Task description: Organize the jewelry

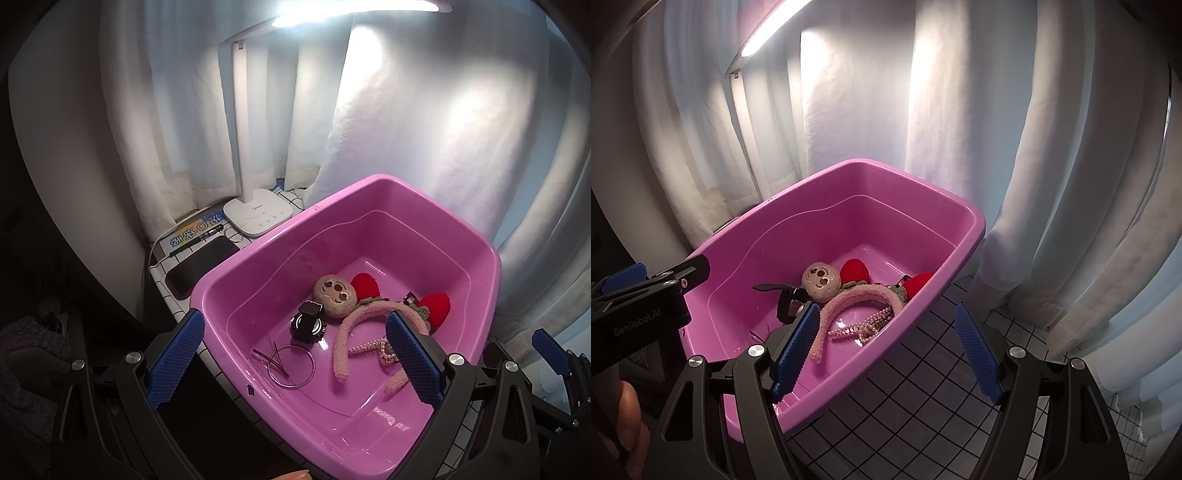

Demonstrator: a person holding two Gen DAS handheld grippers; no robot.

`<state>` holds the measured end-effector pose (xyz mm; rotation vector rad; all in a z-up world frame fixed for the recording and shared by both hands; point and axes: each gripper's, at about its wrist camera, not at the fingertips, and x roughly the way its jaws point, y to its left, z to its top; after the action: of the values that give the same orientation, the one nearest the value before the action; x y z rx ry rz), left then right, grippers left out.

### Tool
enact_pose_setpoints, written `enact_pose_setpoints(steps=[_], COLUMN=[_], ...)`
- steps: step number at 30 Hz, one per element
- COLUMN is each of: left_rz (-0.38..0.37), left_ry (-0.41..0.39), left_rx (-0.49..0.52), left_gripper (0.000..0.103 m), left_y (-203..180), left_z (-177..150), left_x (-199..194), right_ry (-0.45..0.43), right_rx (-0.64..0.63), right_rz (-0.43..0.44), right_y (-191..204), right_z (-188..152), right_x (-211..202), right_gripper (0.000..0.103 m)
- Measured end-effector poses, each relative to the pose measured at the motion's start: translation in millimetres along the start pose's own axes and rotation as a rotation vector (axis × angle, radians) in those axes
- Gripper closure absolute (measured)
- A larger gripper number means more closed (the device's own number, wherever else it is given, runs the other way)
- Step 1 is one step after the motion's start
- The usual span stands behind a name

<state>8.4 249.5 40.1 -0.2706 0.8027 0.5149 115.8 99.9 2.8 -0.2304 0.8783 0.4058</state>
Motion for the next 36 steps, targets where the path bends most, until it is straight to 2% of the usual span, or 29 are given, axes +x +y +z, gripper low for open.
enact_pose_setpoints(steps=[36], left_rz=[-0.009], left_ry=[-0.002], left_rx=[0.0], left_gripper=[0.006], left_y=[0.4], left_z=[-2.0], left_x=[-0.6], right_ry=[0.008], right_rx=[0.009], right_rz=[-0.004], right_y=[0.7], right_z=[-2.4], right_x=[0.6], right_gripper=[0.031])
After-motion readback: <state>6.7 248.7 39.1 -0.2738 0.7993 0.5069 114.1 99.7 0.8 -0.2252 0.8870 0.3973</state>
